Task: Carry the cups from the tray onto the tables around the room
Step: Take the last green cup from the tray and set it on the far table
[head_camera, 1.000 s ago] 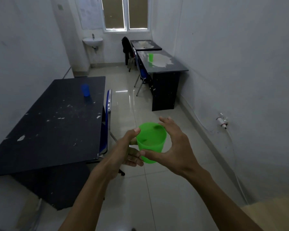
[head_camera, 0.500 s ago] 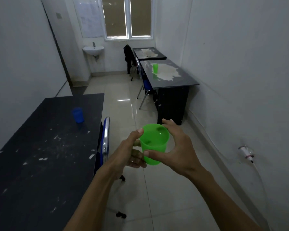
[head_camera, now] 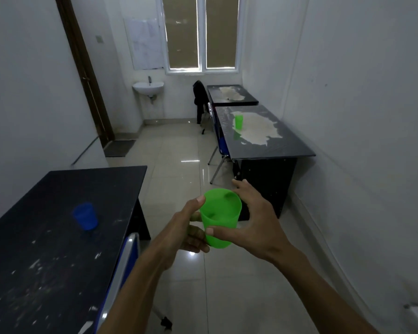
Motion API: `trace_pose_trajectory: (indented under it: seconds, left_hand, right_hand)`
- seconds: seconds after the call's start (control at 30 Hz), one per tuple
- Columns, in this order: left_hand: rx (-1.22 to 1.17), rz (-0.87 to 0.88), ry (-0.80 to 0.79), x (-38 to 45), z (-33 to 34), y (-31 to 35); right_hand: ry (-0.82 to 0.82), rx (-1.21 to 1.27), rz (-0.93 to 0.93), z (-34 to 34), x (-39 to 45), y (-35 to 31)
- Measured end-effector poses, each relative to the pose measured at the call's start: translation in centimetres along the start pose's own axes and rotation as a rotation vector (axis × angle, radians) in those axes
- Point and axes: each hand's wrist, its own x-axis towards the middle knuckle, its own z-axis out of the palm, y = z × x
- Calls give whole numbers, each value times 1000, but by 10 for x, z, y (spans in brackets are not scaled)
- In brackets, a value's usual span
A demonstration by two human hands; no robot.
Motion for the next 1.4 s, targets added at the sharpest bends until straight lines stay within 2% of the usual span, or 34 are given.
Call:
trace_pose_trajectory:
  seconds: [0.33,1.03,1.4]
  left_hand:
    - [-41,-14,32,185,-47,47]
    - [-9,41,11,564,-226,159]
    - [-62,28,68,780,-300,223]
  right_hand:
    - [-36,0,-15,15,178,89]
    - [18,16,-13,106,574,232]
    - [-51,40,-72,133,801,323]
